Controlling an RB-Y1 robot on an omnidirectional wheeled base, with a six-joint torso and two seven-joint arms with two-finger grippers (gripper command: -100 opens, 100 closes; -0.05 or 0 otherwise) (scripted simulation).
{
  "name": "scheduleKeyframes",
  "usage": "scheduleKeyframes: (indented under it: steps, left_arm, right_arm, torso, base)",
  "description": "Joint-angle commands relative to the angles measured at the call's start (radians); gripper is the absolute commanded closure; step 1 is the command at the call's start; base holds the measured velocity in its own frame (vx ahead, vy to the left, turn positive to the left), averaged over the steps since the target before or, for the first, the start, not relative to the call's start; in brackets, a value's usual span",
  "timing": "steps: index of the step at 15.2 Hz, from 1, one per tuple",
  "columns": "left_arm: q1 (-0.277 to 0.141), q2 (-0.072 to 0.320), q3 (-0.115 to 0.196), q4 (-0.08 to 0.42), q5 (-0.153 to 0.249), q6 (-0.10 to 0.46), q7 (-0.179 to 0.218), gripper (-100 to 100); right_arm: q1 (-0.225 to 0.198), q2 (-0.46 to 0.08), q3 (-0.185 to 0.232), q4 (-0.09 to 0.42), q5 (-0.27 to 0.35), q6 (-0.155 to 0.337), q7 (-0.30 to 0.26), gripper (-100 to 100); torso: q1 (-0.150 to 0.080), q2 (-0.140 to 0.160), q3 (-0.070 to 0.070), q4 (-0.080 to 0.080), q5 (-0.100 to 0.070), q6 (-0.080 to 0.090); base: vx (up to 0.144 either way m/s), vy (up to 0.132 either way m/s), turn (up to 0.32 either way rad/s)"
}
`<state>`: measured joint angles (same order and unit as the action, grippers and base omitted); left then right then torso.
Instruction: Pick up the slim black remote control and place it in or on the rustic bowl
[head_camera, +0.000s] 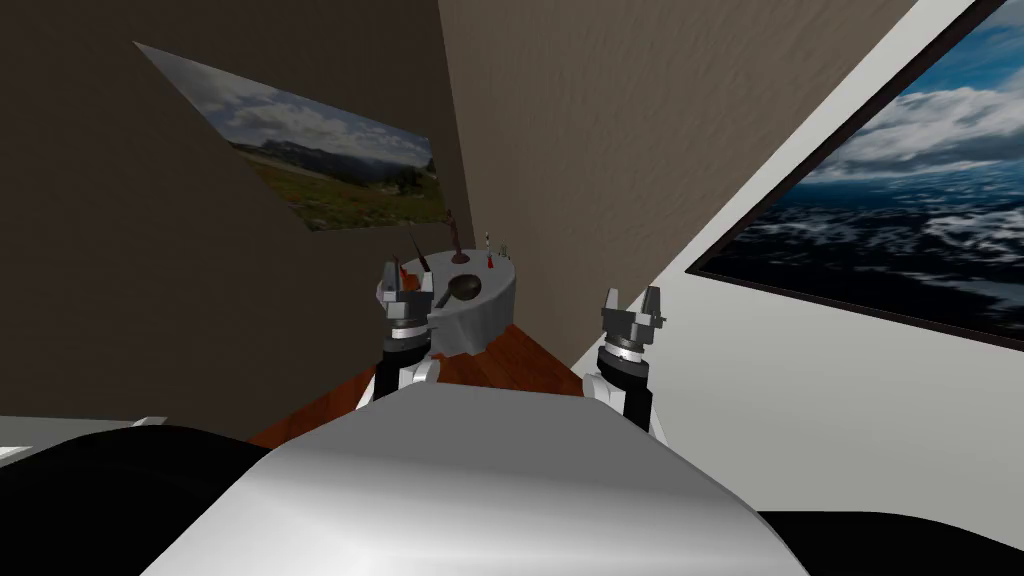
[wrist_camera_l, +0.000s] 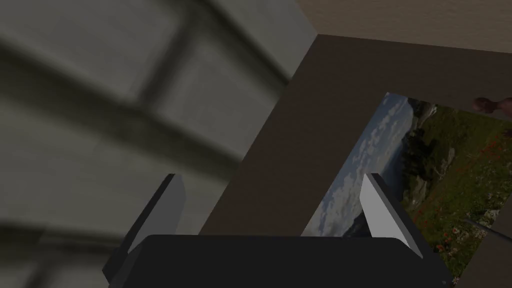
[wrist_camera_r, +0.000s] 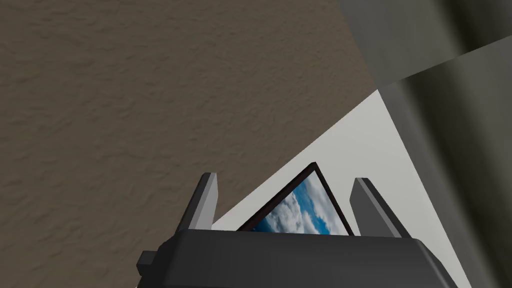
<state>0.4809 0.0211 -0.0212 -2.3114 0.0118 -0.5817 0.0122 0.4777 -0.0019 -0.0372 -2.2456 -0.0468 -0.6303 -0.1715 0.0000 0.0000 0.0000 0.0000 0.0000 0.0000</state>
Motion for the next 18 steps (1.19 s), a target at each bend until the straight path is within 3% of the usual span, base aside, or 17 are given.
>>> scheduleKeyframes:
  steps: [1,4,5,8,9,10,11,12,13,14,15,16,18]
  left_arm:
    - [0.027,0.040,-0.007,0.030,-0.003,-0.008,0.006,-100]
    - [0.093,0.097,-0.024,0.097,-0.008,-0.029,0.020,-100]
    - [0.093,0.097,-0.024,0.104,-0.008,-0.029,0.020,-100]
    - [0.156,0.136,-0.041,0.172,-0.014,-0.048,0.033,-100]
    - [0.156,0.136,-0.041,0.172,-0.014,-0.048,0.033,-100]
    - [0.191,0.156,-0.051,0.212,-0.017,-0.059,0.040,-100]
    - [0.191,0.156,-0.051,0.212,-0.017,-0.059,0.040,-100]
    - [0.219,0.177,-0.062,0.254,-0.020,-0.072,0.048,-100]
    - [0.230,0.177,-0.062,0.254,-0.020,-0.072,0.048,-100]
    - [0.270,0.199,-0.073,0.282,-0.023,-0.085,0.056,-100]
    - [0.271,0.199,-0.073,0.300,-0.023,-0.085,0.056,-100]
    - [0.312,0.221,-0.086,0.331,-0.026,-0.099,0.064,-100]
    - [0.314,0.221,-0.086,0.348,-0.026,-0.099,0.064,-100]
  right_arm:
    - [0.000,0.000,0.000,0.000,0.000,0.000,0.000,0]
    - [0.000,0.000,0.000,0.000,0.000,0.000,0.000,0]
    - [0.000,0.000,0.000,0.000,0.000,0.000,0.000,0]
    - [0.000,0.000,0.000,0.000,0.000,0.000,0.000,0]
    - [0.000,0.000,0.000,0.000,0.000,0.000,0.000,0]
    - [0.000,0.000,0.000,0.000,0.000,0.000,0.000,0]
    - [0.000,0.000,0.000,0.000,0.000,0.000,0.000,0]
    - [0.000,0.000,0.000,0.000,0.000,0.000,0.000,0]
    - [0.000,0.000,0.000,0.000,0.000,0.000,0.000,0]
    - [0.000,0.000,0.000,0.000,0.000,0.000,0.000,0]
    - [0.000,0.000,0.000,0.000,0.000,0.000,0.000,0]
    - [0.000,0.000,0.000,0.000,0.000,0.000,0.000,0]
    - [0.000,0.000,0.000,0.000,0.000,0.000,0.000,0]
  torso:
    - [0.000,0.000,0.000,0.000,0.000,0.000]
    - [-0.005,-0.005,-0.003,-0.001,-0.001,0.000]
    - [-0.006,-0.007,-0.004,-0.002,-0.001,0.000]
    - [-0.006,-0.008,-0.004,-0.002,-0.001,0.000]
    - [-0.006,-0.007,-0.004,-0.002,-0.001,0.000]
    - [-0.006,-0.007,-0.004,-0.002,-0.001,0.000]
    - [-0.005,-0.007,-0.004,-0.002,-0.001,0.000]
    - [-0.005,-0.006,-0.004,-0.002,-0.001,0.000]
    - [-0.005,-0.006,-0.004,-0.002,-0.001,0.000]
    - [-0.006,-0.005,-0.003,-0.001,-0.001,0.000]
    - [-0.006,-0.006,-0.004,-0.001,-0.001,0.000]
    - [-0.006,-0.007,-0.004,-0.002,-0.001,0.000]
    - [-0.007,-0.007,-0.004,-0.002,-0.002,0.000]
  base:
    - [0.031,-0.024,-0.084]
    - [0.100,-0.083,-0.135]
    - [0.126,-0.094,-0.078]
    - [0.101,-0.083,-0.102]
    - [0.091,-0.067,-0.099]
    - [0.095,-0.063,-0.114]
    - [0.083,-0.052,-0.091]
    - [0.083,-0.067,-0.124]
    - [0.077,-0.075,-0.097]
    - [0.105,-0.089,-0.141]
    - [0.110,-0.084,-0.093]
    - [0.104,-0.090,-0.116]
    - [0.083,-0.080,-0.058]
